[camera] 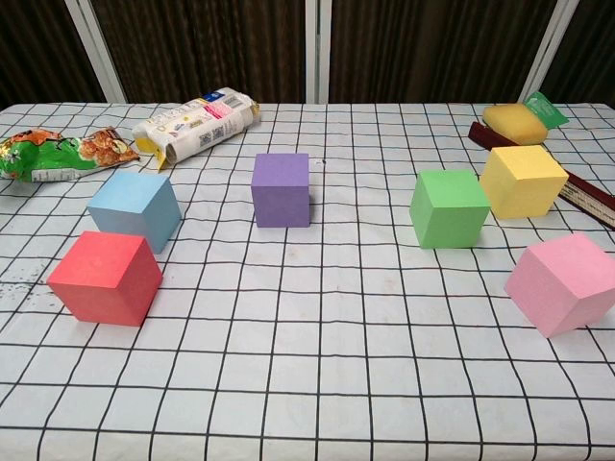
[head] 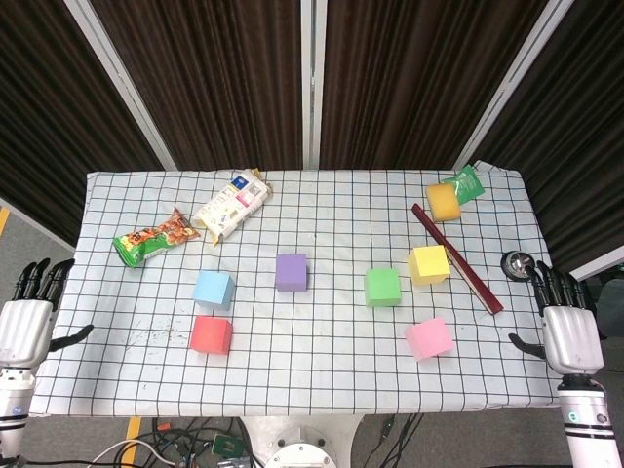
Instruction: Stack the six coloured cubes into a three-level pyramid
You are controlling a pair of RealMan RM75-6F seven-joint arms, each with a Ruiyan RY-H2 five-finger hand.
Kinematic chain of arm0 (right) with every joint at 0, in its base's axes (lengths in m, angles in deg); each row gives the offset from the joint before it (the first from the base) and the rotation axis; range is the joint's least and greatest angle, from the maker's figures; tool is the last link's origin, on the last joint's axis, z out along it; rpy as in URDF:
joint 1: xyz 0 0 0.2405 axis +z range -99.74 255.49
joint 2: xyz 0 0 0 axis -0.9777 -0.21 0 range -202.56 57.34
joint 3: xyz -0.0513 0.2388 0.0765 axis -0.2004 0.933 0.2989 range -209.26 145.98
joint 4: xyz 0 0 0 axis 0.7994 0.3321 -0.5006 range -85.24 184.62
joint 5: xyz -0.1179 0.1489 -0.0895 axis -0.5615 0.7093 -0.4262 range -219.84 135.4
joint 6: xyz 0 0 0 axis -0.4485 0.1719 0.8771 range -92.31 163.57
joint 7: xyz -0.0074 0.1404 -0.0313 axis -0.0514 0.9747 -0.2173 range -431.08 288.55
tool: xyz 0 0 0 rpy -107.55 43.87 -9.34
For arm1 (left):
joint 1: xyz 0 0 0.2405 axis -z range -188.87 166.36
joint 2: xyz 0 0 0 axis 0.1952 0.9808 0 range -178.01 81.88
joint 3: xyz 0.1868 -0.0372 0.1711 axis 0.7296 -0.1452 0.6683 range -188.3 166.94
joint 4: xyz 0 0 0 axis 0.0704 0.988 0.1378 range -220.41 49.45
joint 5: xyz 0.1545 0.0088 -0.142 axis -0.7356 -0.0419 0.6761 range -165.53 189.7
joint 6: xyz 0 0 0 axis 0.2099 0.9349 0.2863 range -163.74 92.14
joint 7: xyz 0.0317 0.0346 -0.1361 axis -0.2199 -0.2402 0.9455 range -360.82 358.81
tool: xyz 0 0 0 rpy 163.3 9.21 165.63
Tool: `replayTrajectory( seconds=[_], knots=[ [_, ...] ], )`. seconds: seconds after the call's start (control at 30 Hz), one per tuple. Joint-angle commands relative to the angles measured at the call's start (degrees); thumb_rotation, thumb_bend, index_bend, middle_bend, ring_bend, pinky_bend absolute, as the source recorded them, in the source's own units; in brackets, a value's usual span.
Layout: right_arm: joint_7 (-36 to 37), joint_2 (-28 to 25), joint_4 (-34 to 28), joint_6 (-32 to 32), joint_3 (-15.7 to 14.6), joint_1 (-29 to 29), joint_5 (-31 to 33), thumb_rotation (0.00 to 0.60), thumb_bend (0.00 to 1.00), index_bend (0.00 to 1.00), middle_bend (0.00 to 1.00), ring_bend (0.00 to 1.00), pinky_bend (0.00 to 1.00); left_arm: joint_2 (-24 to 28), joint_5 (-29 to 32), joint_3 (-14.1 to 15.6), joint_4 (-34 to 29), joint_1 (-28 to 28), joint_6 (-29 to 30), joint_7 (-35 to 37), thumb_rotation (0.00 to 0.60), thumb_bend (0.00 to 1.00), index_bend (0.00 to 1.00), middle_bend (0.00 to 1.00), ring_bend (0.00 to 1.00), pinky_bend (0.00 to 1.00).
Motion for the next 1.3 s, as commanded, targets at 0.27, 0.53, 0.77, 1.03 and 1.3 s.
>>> replayTrajectory(
  seconds=[0.27,0.53,0.77,1.03,1.3],
  knots=[
    [0.26,0.41,0.27,0.79,-0.21,-0.10,0.53,0.600,0.00,0.00,0.00,0.00,0.00,0.11,0.25,-0.04,0.45,-0.05,-2.15,0.53,0.600,0.00,0.04,0.10,0.00,0.03],
    [1.34,-0.66,-0.12,1.65,-0.13,0.43,-0.24,0.600,0.00,0.00,0.00,0.00,0.00,0.03,-2.62,0.52,-0.68,2.44,-6.04,5.26,0.600,0.00,0.04,0.11,0.00,0.03],
    [1.03,-1.77,-1.23,1.07,0.90,0.57,0.32,0.600,0.00,0.00,0.00,0.00,0.00,-2.40,-3.99,-2.96,1.07,9.05,-11.10,5.95,0.600,0.00,0.04,0.13,0.00,0.04],
    [1.63,-2.07,-1.16,1.35,1.49,0.65,1.55,0.600,0.00,0.00,0.00,0.00,0.00,-5.94,-2.61,-4.63,2.92,17.91,-22.91,4.44,0.600,0.00,0.04,0.13,0.00,0.04],
    [2.29,-1.93,-0.50,2.66,1.90,1.20,2.89,0.600,0.00,0.00,0.00,0.00,0.00,-8.45,-1.00,-4.11,4.96,22.39,-29.86,4.15,0.600,0.00,0.04,0.13,0.00,0.04]
  ],
)
